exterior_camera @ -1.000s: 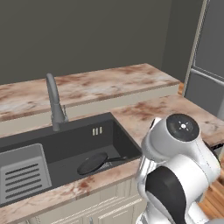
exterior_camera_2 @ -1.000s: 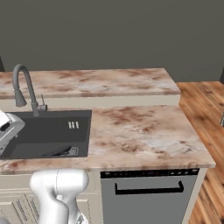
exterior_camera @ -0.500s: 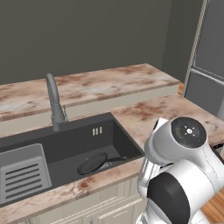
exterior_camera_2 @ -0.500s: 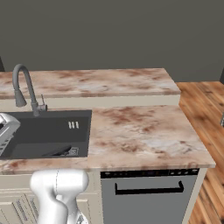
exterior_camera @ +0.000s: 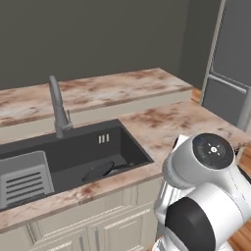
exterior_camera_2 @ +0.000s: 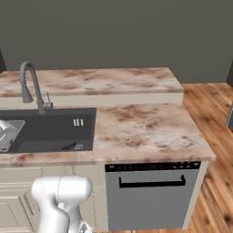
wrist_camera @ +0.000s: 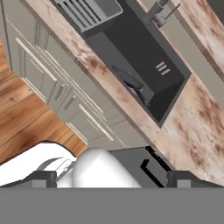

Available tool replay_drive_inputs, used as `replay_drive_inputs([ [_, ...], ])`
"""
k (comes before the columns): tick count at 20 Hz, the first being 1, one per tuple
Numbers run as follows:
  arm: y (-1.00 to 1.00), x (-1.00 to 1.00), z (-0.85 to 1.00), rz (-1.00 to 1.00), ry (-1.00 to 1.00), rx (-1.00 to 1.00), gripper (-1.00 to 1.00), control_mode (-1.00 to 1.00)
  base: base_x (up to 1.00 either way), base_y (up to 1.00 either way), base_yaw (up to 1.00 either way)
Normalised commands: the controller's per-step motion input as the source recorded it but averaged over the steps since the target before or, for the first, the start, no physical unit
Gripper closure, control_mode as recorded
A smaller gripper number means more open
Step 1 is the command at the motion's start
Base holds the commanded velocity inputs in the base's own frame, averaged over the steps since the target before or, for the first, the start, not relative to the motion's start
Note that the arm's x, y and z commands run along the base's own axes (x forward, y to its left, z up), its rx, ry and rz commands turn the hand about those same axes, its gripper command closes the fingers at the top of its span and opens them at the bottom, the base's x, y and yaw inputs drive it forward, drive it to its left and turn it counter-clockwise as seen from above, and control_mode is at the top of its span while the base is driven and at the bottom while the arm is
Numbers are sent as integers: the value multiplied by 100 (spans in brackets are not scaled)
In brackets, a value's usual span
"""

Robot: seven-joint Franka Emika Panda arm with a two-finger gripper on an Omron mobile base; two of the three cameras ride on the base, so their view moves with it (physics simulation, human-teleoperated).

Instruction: Move the pot and pan from the stove into the sink.

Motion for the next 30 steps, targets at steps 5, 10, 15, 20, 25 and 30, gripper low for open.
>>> replay_drive_inputs([
  [5,0,0,0,0,0,0,-100,100,-67,-5,0],
  [10,0,0,0,0,0,0,-100,100,-2,0,0],
  [15,0,0,0,0,0,0,-100,100,0,-16,-29],
  [20,0,0,0,0,0,0,-100,100,0,-7,-42],
  [25,0,0,0,0,0,0,-100,100,0,0,-47],
  [30,0,0,0,0,0,0,-100,100,0,0,-47],
])
